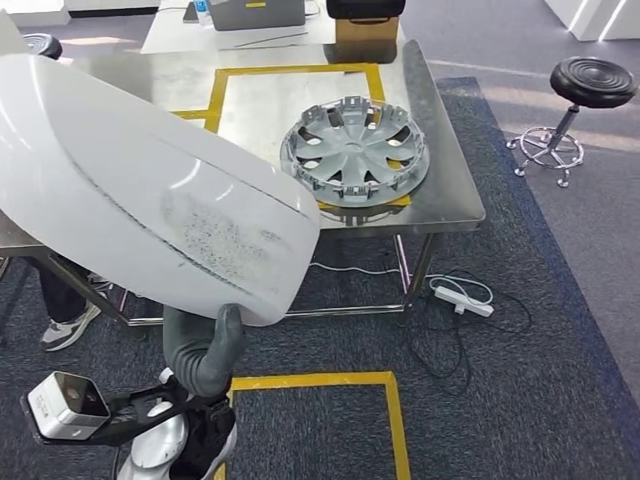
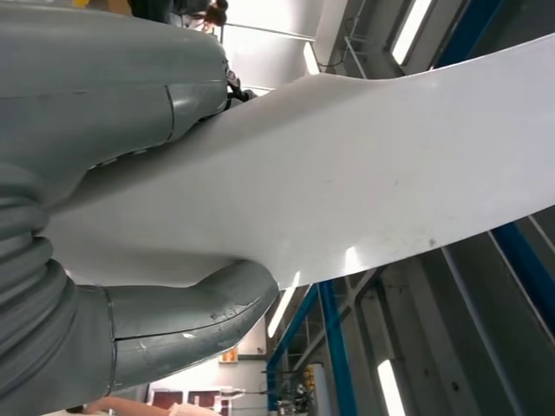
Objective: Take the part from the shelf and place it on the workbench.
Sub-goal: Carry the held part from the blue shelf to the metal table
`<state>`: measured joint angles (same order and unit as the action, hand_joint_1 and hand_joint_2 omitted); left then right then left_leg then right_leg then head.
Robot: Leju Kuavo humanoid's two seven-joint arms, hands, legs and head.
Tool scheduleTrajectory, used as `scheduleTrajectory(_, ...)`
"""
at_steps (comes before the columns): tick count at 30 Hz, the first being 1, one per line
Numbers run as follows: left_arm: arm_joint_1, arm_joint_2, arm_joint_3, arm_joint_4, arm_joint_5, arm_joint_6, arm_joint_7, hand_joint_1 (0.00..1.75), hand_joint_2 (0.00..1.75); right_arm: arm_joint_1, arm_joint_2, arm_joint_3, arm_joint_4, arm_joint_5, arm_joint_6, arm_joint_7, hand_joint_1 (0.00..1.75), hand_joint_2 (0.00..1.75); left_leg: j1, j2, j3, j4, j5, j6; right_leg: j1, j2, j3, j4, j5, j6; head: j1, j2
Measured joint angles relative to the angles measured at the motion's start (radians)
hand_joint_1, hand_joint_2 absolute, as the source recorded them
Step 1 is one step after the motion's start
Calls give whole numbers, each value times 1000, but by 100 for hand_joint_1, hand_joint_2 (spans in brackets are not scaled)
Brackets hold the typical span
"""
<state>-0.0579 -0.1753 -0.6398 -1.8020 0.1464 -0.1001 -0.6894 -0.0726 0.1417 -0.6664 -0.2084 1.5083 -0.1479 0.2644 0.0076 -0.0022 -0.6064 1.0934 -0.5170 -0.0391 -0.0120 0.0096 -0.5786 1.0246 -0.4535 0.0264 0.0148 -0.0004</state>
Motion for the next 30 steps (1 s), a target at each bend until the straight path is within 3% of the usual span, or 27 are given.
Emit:
scheduleTrajectory(2, 0, 2, 0, 3, -6, 0, 5, 169, 175, 0, 0, 0, 0, -1, 2, -5, 0, 175, 0, 0, -83, 136, -46, -4, 1, 0, 3, 0, -6, -6, -3, 0)
scheduleTrajectory(3, 0, 4, 0, 6, -8, -1, 8, 169, 175, 1, 0, 0, 0, -1, 3, -7, 0, 175, 0, 0, -117, 181, -49, -3, 1, 1, 6, 0, -9, -8, -3, 0)
scheduleTrajectory(4, 0, 6, 0, 8, -10, -1, 11, 169, 175, 1, -1, 0, 0, -1, 3, -8, 0, 175, 0, 0, -133, 192, -32, -2, 1, 2, 11, 0, -13, -8, -3, 0)
scheduleTrajectory(5, 1, 7, 0, 11, -10, -1, 13, 169, 175, 1, -1, 0, 0, -1, 4, -9, 0, 175, 0, 0, -129, 164, 3, 1, 1, 4, 17, 0, -18, -7, -3, 0)
scheduleTrajectory(7, 0, 8, 0, 14, -5, -1, 15, 169, 175, 1, -1, 0, 0, -1, 5, -11, 0, 175, -1, 0, -84, 44, 88, 9, 2, 9, 32, 0, -29, -2, -3, 0)
scheduleTrajectory(9, 1, 7, 0, 16, 11, -3, 18, 169, 175, 1, -1, 0, 0, -3, 4, -13, 0, 175, -2, 0, -43, -54, 120, 18, 6, 12, 38, 1, -40, 7, -3, 0)
scheduleTrajectory(12, 2, 6, 2, 19, 29, -6, 23, 169, 175, 1, -1, -1, 0, -5, 2, -15, 0, 175, -3, -2, -30, -80, 111, 31, 7, 11, 40, -6, -47, 24, -2, 0)
scheduleTrajectory(14, 2, 4, 2, 19, 17, -3, 20, 169, 175, 1, -1, -1, 0, -6, 0, -16, 0, 175, 1, -1, -23, -85, 108, 43, 6, 6, 29, 25, -71, 35, 2, 0)
scheduleTrajectory(17, 2, 3, 1, 20, -4, 1, 14, 169, 175, 0, -1, -1, 0, -6, 0, -17, 0, 175, 1, 0, -18, -86, 103, 52, 5, 1, -69, 208, -153, 45, 6, 0)
scheduleTrajectory(18, 2, 3, 1, 21, -6, 1, 14, 169, 175, 1, -1, -1, 0, -6, 0, -18, 0, 175, 1, 0, -18, -86, 101, 54, 4, 0, -101, 260, -165, 47, 6, 0)
scheduleTrajectory(19, 2, 3, 1, 22, -8, 2, 14, 169, 175, 2, -1, -1, 0, -6, 0, -18, 0, 175, 0, -1, -16, -86, 100, 54, 4, 0, -117, 277, -157, 48, 7, 0)
scheduleTrajectory(20, 2, 3, 1, 23, -9, 2, 13, 169, 175, 3, -1, -1, 0, -6, 0, -18, 0, 175, 1, -2, -13, -86, 98, 54, 3, 0, -112, 252, -128, 48, 6, 0)
scheduleTrajectory(22, 2, 3, 1, 23, -9, 2, 13, 169, 175, 2, -2, -1, 0, -6, 0, -18, 0, 175, 1, -4, -5, -85, 93, 48, 1, -2, -59, 119, -50, 48, 7, 0)
scheduleTrajectory(24, 2, 3, 1, 23, -10, 0, 13, 169, 175, -1, -2, -1, 0, -6, 0, -18, 0, 175, -3, -5, -2, -84, 84, 37, 1, -1, -13, 18, -12, 39, 6, 0)
scheduleTrajectory(28, 2, 2, 0, 23, -11, -3, 12, 169, 175, 0, -2, -2, 0, -6, 0, -19, 0, 175, -2, -5, 2, -82, 64, 11, 4, 4, 3, 0, -27, 7, 5, 0)
scheduleTrajectory(30, 2, 1, -1, 23, -11, -3, 11, 169, 175, 3, -2, -3, 0, -5, 0, -22, 0, 175, -1, -4, -27, -19, 38, 0, 0, 4, 24, -4, -33, -4, -1, 0)
